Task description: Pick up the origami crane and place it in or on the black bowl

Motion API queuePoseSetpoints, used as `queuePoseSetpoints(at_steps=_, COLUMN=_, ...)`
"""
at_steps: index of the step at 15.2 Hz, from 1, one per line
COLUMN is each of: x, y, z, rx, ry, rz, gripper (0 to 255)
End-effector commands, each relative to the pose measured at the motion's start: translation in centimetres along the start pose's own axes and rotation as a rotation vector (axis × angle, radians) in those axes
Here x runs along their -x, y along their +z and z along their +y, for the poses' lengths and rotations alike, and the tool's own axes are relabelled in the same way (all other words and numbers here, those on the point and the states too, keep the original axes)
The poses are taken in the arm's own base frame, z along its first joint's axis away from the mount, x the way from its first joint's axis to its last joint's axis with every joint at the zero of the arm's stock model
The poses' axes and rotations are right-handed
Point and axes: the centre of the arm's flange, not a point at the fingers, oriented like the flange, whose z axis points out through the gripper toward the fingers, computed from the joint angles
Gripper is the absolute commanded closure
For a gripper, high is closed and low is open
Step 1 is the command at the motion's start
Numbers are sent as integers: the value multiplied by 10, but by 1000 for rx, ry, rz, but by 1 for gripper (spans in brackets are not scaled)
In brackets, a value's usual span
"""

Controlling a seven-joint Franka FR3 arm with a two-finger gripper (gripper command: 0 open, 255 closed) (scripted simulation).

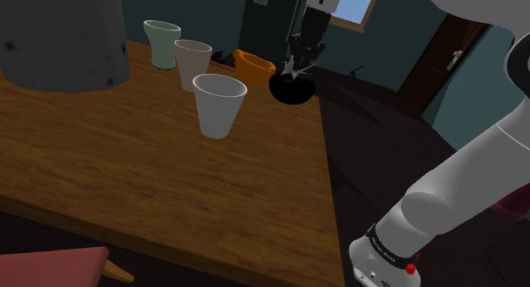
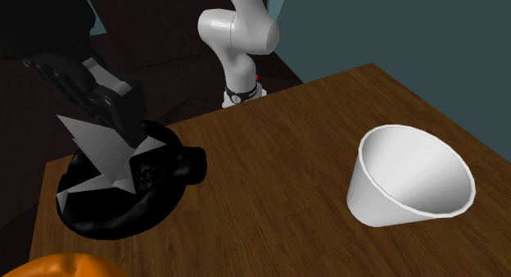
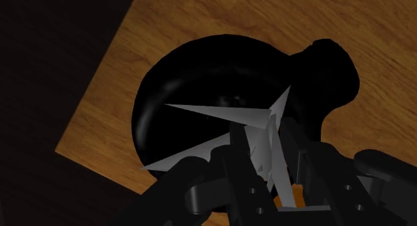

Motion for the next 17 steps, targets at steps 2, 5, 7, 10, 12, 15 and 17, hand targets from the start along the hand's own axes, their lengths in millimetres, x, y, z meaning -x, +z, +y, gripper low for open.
queuePoseSetpoints(at_steps=2, x=0, y=0, z=0, rx=0, ry=0, rz=-1, gripper=255)
queuePoseSetpoints(at_steps=5, x=0, y=0, z=0, rx=0, ry=0, rz=-1, gripper=0)
queuePoseSetpoints(at_steps=7, x=0, y=0, z=0, rx=0, ry=0, rz=-1, gripper=0)
queuePoseSetpoints(at_steps=10, x=0, y=0, z=0, rx=0, ry=0, rz=-1, gripper=0)
queuePoseSetpoints(at_steps=12, x=0, y=-26, z=0, rx=0, ry=0, rz=-1, gripper=0)
queuePoseSetpoints(at_steps=15, x=0, y=-50, z=0, rx=0, ry=0, rz=-1, gripper=0)
queuePoseSetpoints(at_steps=17, x=0, y=-50, z=0, rx=0, ry=0, rz=-1, gripper=0)
